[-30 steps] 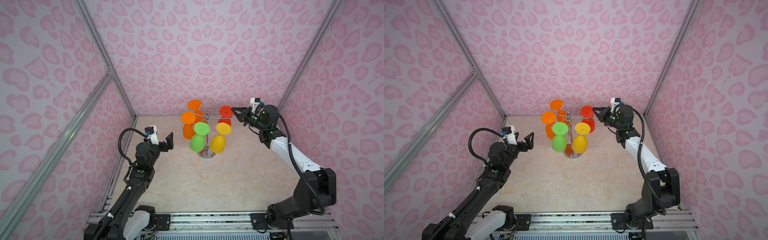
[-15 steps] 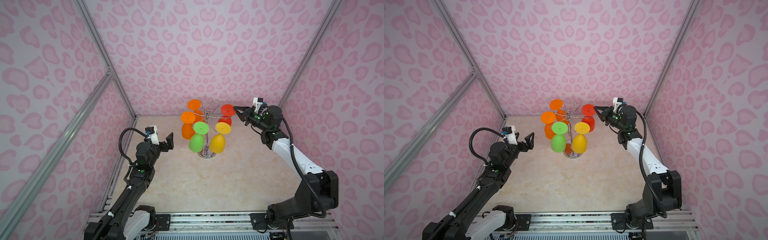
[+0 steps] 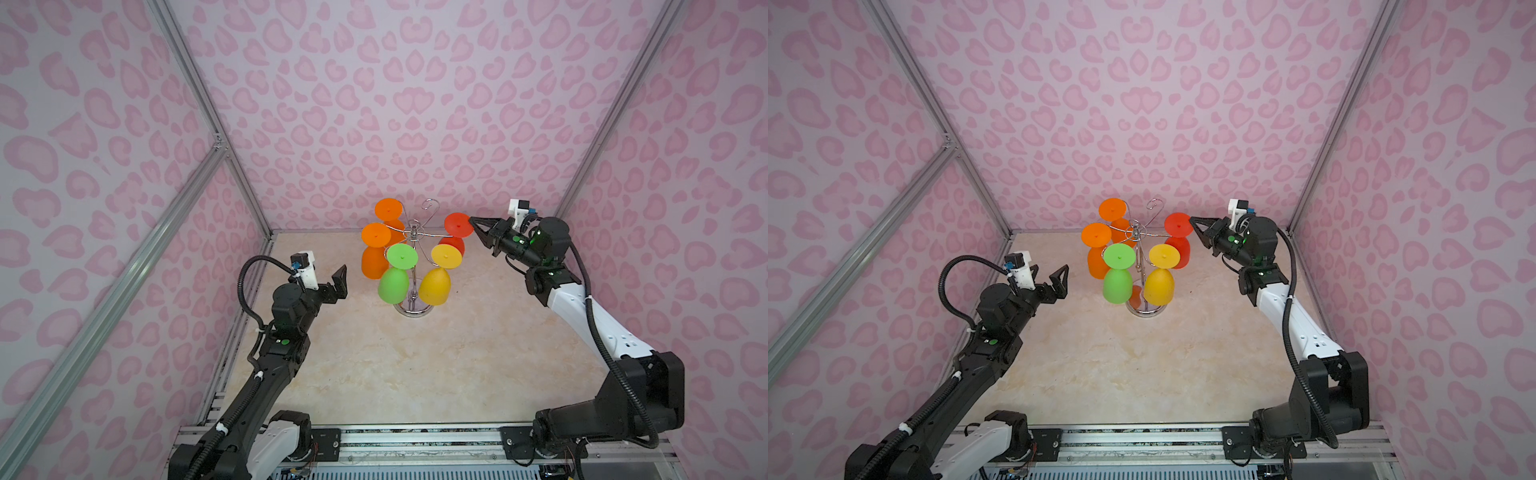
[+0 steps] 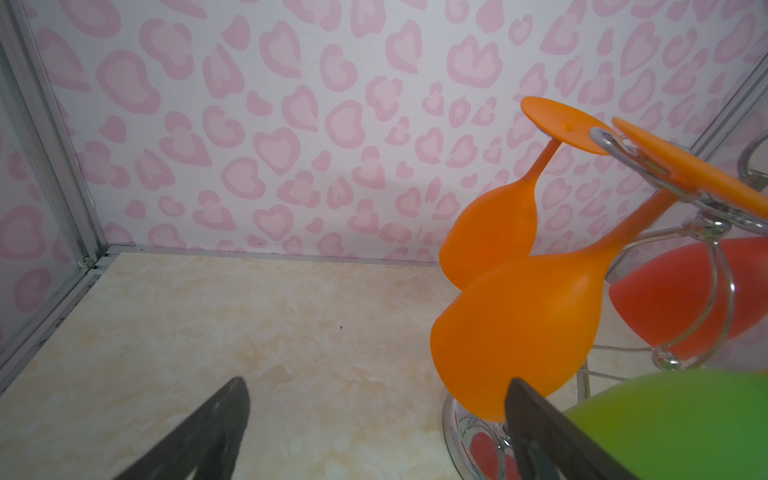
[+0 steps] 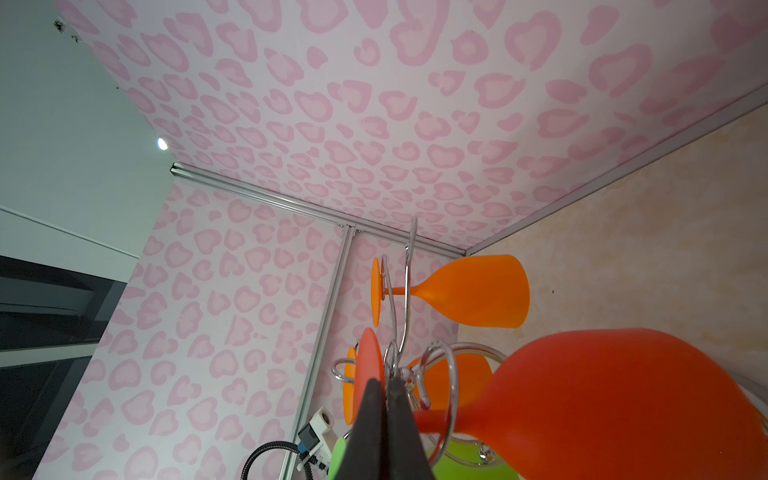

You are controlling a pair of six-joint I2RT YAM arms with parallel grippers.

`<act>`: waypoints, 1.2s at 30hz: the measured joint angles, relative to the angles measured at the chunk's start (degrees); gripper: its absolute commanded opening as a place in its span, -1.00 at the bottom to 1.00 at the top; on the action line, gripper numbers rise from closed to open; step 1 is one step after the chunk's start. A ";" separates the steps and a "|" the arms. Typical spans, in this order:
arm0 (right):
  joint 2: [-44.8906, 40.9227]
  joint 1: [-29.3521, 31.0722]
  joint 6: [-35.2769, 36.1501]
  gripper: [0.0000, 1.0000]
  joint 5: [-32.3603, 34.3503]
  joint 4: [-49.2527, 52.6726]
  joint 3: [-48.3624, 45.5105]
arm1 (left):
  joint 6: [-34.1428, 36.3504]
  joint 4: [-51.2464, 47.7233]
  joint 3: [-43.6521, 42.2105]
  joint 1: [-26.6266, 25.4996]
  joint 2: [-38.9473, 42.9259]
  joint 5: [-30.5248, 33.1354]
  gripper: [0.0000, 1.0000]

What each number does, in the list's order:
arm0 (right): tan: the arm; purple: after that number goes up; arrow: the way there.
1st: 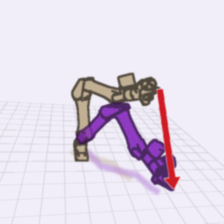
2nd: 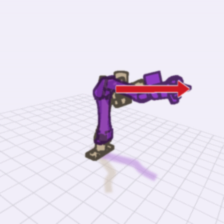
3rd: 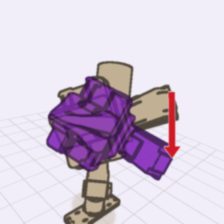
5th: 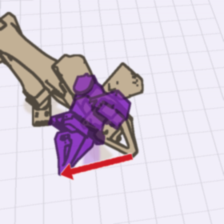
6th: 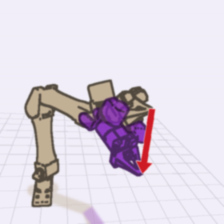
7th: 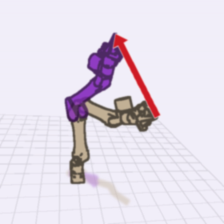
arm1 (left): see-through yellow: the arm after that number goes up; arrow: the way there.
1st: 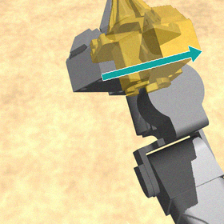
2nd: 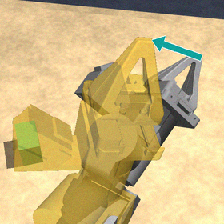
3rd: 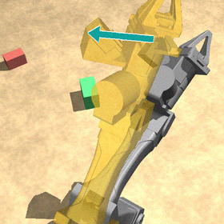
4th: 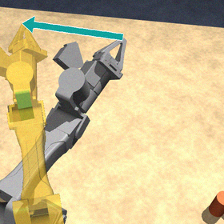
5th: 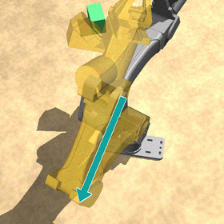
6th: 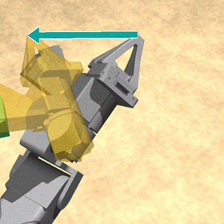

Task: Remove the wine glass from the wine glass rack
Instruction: 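Close the right gripper on the red glass's foot at the rack, then lift the red glass up off the rack hook with the right gripper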

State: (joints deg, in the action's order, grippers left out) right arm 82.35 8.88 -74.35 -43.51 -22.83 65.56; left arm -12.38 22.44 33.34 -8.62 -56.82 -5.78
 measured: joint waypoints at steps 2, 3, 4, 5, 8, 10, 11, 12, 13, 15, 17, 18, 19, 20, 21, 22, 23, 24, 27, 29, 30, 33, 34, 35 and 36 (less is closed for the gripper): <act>-0.02 0.42 -0.04 -1.00 0.02 -0.02 0.00 | 0.00 0.00 0.00 0.00 0.00 0.00 0.95; -0.02 0.68 -0.04 -1.00 0.00 0.00 0.00 | 0.00 0.00 0.00 0.00 0.00 0.00 0.95; 0.00 0.90 -0.04 -1.00 0.00 0.00 0.04 | 0.00 0.00 0.00 0.00 0.00 0.00 0.95; 0.11 1.16 -0.04 -1.00 0.00 0.00 0.24 | 0.00 0.00 0.00 0.00 0.00 0.00 0.95; 0.85 1.86 -0.04 -1.00 0.00 -0.09 1.18 | 0.00 0.00 0.00 0.00 0.00 0.00 0.95; 1.64 2.38 -0.22 -1.00 0.00 -0.31 1.81 | 0.00 0.00 0.00 0.00 0.02 0.00 0.94; 2.14 2.69 -0.48 -1.00 0.00 -0.35 2.25 | 0.00 -0.02 0.00 0.00 0.02 0.00 0.94; 2.49 2.86 -0.50 -1.00 0.02 -0.39 2.58 | 0.00 -0.02 0.00 0.00 0.02 0.00 0.94; 2.95 3.15 -0.52 -1.00 0.00 -0.42 3.02 | 0.00 -0.02 0.00 0.00 0.02 0.00 0.94; 3.76 3.39 -0.55 -1.00 0.02 -0.52 3.85 | 0.00 -0.02 0.00 0.00 0.04 0.00 0.94; 4.63 3.43 -0.72 -1.00 0.00 -1.05 4.66 | 0.00 -0.02 0.00 0.00 0.04 0.00 0.94; 4.98 3.41 -0.72 -1.00 0.02 -1.33 4.98 | 0.00 -0.02 0.00 0.00 0.04 0.00 0.94; 5.46 3.39 -0.72 -1.00 0.24 -1.46 5.44 | 0.00 -0.02 0.00 0.00 0.04 0.00 0.94; 5.97 3.39 -0.72 -1.00 0.24 -1.68 5.86 | 0.00 -0.02 0.00 0.00 0.04 0.00 0.94; 6.40 3.39 -0.72 -1.00 0.37 -1.79 6.21 | 0.00 -0.02 0.00 0.00 0.04 0.00 0.95; 6.86 3.39 -0.72 -1.00 0.44 -1.95 6.56 | 0.00 -0.02 0.00 0.00 0.04 0.00 0.94; 7.39 3.37 -0.72 -1.00 0.46 -2.16 6.93 | 0.00 -0.02 0.00 0.00 0.04 0.00 0.94; 7.85 3.28 -0.72 -1.00 0.46 -2.29 7.26 | 0.00 -0.02 0.00 -0.02 0.04 0.00 0.94; 9.62 2.84 -0.72 -1.00 0.42 -2.89 8.44 | 0.00 -0.02 0.00 0.00 0.07 0.00 0.94; 10.95 2.25 -1.03 -1.00 0.39 -3.02 9.16 | 0.02 -0.04 0.00 -0.02 0.07 -0.02 0.94; 11.43 1.95 -1.11 -1.00 0.48 -3.19 9.31 | 0.02 -0.04 0.00 -0.02 0.07 -0.02 0.94; 12.90 0.92 -1.79 -1.00 0.42 -4.42 9.70 | 0.02 -0.04 0.00 -0.02 0.07 -0.02 0.94; 13.29 0.48 -2.16 -1.00 0.39 -5.09 9.77 | 0.04 -0.04 0.00 -0.02 0.07 -0.02 0.94; 13.75 -0.07 -2.82 -1.00 0.37 -6.01 9.79 | 0.04 -0.04 0.00 -0.02 0.07 -0.02 0.94; 14.12 -0.70 -3.21 -1.00 0.02 -6.93 9.77 | 0.07 -0.07 0.00 -0.02 0.07 -0.02 0.94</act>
State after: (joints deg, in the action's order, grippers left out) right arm 96.47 8.19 -77.56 -43.48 -29.76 75.33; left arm -12.32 22.37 33.34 -8.64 -56.75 -5.80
